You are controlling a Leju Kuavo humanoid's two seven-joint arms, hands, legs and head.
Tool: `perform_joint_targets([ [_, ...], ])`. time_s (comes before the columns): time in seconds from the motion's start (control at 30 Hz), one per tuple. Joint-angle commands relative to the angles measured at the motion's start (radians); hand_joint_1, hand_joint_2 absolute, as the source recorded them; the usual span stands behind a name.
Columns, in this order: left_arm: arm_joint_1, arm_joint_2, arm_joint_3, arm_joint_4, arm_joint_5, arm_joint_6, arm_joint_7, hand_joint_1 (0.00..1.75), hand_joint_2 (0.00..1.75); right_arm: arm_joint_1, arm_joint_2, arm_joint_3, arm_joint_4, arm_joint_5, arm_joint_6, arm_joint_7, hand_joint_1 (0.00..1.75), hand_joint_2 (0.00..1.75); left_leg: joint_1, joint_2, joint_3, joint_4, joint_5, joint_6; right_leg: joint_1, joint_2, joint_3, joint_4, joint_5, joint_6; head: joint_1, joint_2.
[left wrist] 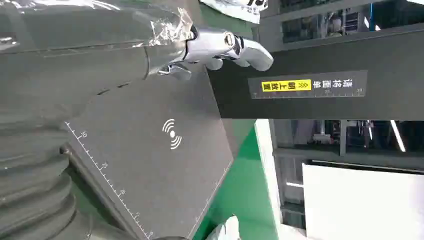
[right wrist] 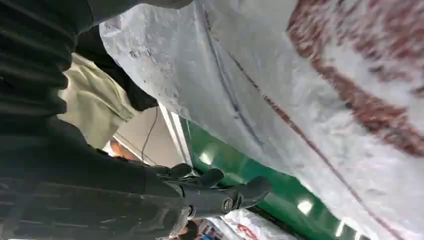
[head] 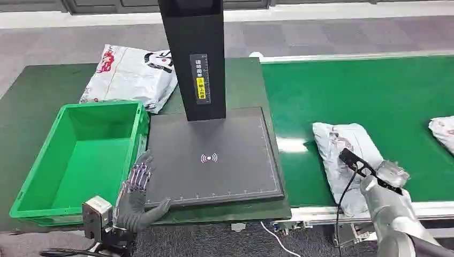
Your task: Moved the parcel from conveyor to table for the left to box.
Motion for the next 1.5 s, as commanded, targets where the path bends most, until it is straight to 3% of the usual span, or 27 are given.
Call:
perform_joint_targets([
  [0.03, -0.033, 0.021, 0.033, 0.049, -0.001, -0.004, 0.006, 0.0, 1.75, -0.039, 0.062, 0.051, 0.065, 0.004, -0.034, -0.044, 0.0, 1.75, 0.001, 0.004, 0.002, -0.002, 0.0, -0.001, 0.001, 0.004, 0.001, -0.002, 0.002, -0.001, 0.0, 0.0],
  [0.2, -0.018, 0.03, 0.033, 0.032, -0.001, -0.009, 0.003, 0.0, 1.75, -0.026, 0.137, 0.049, 0.015, -0.022, -0.188, -0.123, 0.0, 1.75, 0.001, 0.005, 0.003, -0.002, 0.0, -0.001, 0.001, 0.006, 0.002, -0.003, 0.002, -0.001, 0.0, 0.0],
  [0.3, -0.017, 0.03, 0.034, 0.03, -0.001, -0.009, 0.003, 0.0, 1.75, -0.029, 0.143, 0.051, 0.014, -0.021, -0.186, -0.12, 0.0, 1.75, 0.001, 0.005, 0.002, -0.001, 0.0, -0.001, 0.001, 0.005, 0.0, -0.001, 0.001, -0.001, 0.0, 0.0],
  [0.4, -0.019, 0.033, 0.036, 0.03, 0.001, -0.013, -0.002, 0.0, 1.75, -0.026, 0.182, -0.018, -0.03, -0.166, -0.234, -0.299, 0.0, 1.75, 0.002, 0.005, 0.003, -0.003, 0.0, -0.001, 0.001, 0.006, 0.001, -0.003, 0.002, -0.001, 0.0, 0.0],
  [0.53, -0.032, 0.049, 0.028, 0.047, 0.016, -0.015, -0.022, 0.0, 1.75, -0.029, 0.233, -0.137, -0.089, -0.507, -0.134, -0.558, 0.0, 1.75, 0.001, 0.006, 0.001, -0.001, 0.0, -0.001, 0.001, 0.006, 0.0, -0.001, 0.001, -0.001, 0.0, 0.0],
  [0.63, -0.029, 0.052, 0.023, 0.045, 0.03, -0.019, -0.028, 0.0, 1.75, -0.027, 0.22, -0.116, -0.086, -0.605, -0.132, -0.592, 0.0, 1.75, 0.001, 0.007, 0.003, -0.002, 0.0, -0.001, 0.001, 0.008, 0.0, -0.001, 0.001, -0.001, 0.0, 0.0],
  [0.83, -0.029, 0.052, 0.019, 0.042, 0.036, -0.023, -0.028, 0.0, 1.75, -0.029, 0.21, -0.085, -0.061, -0.608, -0.144, -0.575, 0.0, 1.75, 0.001, 0.002, 0.002, -0.002, 0.0, -0.001, 0.001, 0.003, 0.001, -0.002, 0.001, -0.001, 0.0, 0.0],
  [0.9, -0.031, 0.054, 0.015, 0.045, 0.036, -0.026, -0.028, 0.0, 1.75, -0.033, 0.195, -0.029, -0.03, -0.562, -0.169, -0.5, 0.0, 1.75, 0.001, 0.004, 0.003, -0.003, 0.0, -0.001, 0.001, 0.005, 0.002, -0.003, 0.002, -0.001, 0.0, 0.0],
  [0.93, -0.034, 0.055, 0.011, 0.048, 0.037, -0.028, -0.027, 0.0, 1.75, -0.042, 0.183, 0.019, 0.005, -0.509, -0.152, -0.412, 0.0, 1.75, 0.001, 0.003, 0.003, -0.002, 0.0, -0.001, 0.001, 0.004, 0.001, -0.002, 0.001, -0.001, 0.0, 0.0],
  [1.03, -0.038, 0.054, 0.009, 0.052, 0.038, -0.028, -0.026, 0.0, 1.75, -0.043, 0.181, 0.03, 0.02, -0.497, -0.148, -0.392, 0.0, 1.75, 0.001, 0.002, 0.002, -0.002, 0.0, -0.001, 0.001, 0.003, 0.002, -0.002, 0.001, -0.001, 0.0, 0.0],
  [1.13, -0.05, 0.051, -0.002, 0.07, 0.047, -0.041, -0.016, 0.0, 1.75, -0.047, 0.157, 0.145, 0.08, -0.354, 0.009, -0.185, 0.0, 1.75, 0.001, 0.001, 0.0, -0.001, 0.0, -0.001, 0.0, 0.002, 0.0, -0.001, 0.001, -0.001, 0.0, 0.0],
  [1.23, -0.057, 0.043, -0.012, 0.094, 0.047, -0.043, -0.016, 0.0, 1.75, -0.04, 0.152, 0.222, 0.102, -0.249, 0.077, -0.078, 0.0, 1.75, 0.001, 0.0, 0.003, -0.002, 0.001, -0.001, 0.001, 0.002, 0.002, -0.002, 0.001, -0.001, 0.0, 0.0],
  [1.33, -0.048, 0.036, -0.011, 0.083, 0.045, -0.038, -0.011, 0.0, 1.75, -0.049, 0.148, 0.266, 0.098, -0.185, 0.082, -0.013, 0.0, 1.75, 0.001, 0.0, 0.003, -0.002, 0.001, -0.001, 0.001, 0.001, 0.002, -0.003, 0.001, -0.001, 0.0, 0.0],
  [1.5, -0.051, 0.034, -0.019, 0.087, 0.042, -0.04, -0.004, 0.0, 1.75, -0.059, 0.142, 0.288, 0.09, -0.134, 0.127, 0.0, 0.0, 1.75, 0.002, -0.001, 0.006, -0.005, 0.003, 0.0, 0.002, 0.0, 0.007, -0.007, 0.003, -0.001, 0.0, 0.0],
])
